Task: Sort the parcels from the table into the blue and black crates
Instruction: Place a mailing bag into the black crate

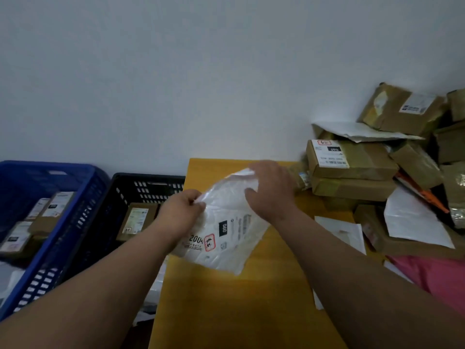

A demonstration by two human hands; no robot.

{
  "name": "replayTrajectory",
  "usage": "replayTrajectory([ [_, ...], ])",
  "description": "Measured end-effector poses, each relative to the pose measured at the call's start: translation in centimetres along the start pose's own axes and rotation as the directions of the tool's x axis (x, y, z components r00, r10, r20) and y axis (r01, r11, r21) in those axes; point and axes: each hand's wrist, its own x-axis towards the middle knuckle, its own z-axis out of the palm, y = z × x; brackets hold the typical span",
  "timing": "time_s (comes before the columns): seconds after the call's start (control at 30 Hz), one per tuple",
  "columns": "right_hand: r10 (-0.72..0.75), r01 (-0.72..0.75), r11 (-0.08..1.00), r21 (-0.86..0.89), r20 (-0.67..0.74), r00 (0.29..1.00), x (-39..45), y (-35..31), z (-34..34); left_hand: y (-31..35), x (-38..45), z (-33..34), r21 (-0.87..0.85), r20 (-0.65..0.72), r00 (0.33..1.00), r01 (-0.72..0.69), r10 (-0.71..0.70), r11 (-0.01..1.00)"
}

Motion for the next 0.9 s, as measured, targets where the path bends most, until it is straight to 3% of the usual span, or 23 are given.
replayTrajectory([
  [0.03,0.14,-0.134,0.984,0.114,-0.045,0.989,0.1,0.6,0.4,-0.6,0.0,-0.8,-0.164,-0.031,0.994,0.095,-0.101,0.982],
  [0.07,0.301,-0.293,0.925,0.241,0.006,0.954,0.1,1.0,0.8,-1.4,-0.1,-1.6,-0.294,-0.03,0.983,0.166,-0.183,0.941],
  [0.13,0.512,-0.586,0.681,0.44,0.286,0.81,-0.1,1.3,2.0,-3.0,0.1,-2.9,-0.462,0.013,0.957,0.264,-0.291,0.847],
  [0.17,0.535,-0.687,0.549,0.476,0.432,0.726,-0.3,1.2,2.9,-3.8,0.3,-3.5,-0.519,0.031,0.946,0.292,-0.323,0.803],
  [0.23,0.485,-0.791,0.391,0.471,0.624,0.612,-1.1,0.4,4.8,-5.2,0.5,-4.7,-0.598,0.056,0.931,0.321,-0.362,0.734],
  [0.33,0.359,-0.811,0.297,0.504,0.728,0.584,-1.3,-2.0,7.7,-7.7,0.9,-6.9,-0.637,0.088,0.908,0.367,-0.409,0.678],
  [0.4,0.344,-0.777,0.361,0.517,0.7,0.626,-0.6,-4.6,9.2,-9.7,1.7,-9.0,-0.639,0.079,0.899,0.377,-0.431,0.67],
  [0.47,0.373,-0.72,0.492,0.49,0.628,0.683,0.6,-7.7,10.7,-11.9,3.0,-11.6,-0.622,0.027,0.892,0.368,-0.451,0.691],
  [0.63,0.354,-0.601,0.686,0.41,0.533,0.768,2.4,-16.2,16.5,-17.7,5.8,-19.1,-0.351,-0.192,0.91,0.287,-0.369,0.891],
  [0.77,0.318,-0.552,0.767,0.326,0.553,0.77,2.1,-21.3,23.4,-22.8,7.6,-23.3,-0.051,-0.179,0.936,0.3,-0.304,0.953],
  [0.9,0.341,-0.554,0.813,0.181,0.623,0.704,-0.2,-22.8,29.1,-27.8,8.8,-23.7,0.351,-0.056,0.97,0.241,-0.237,0.905],
])
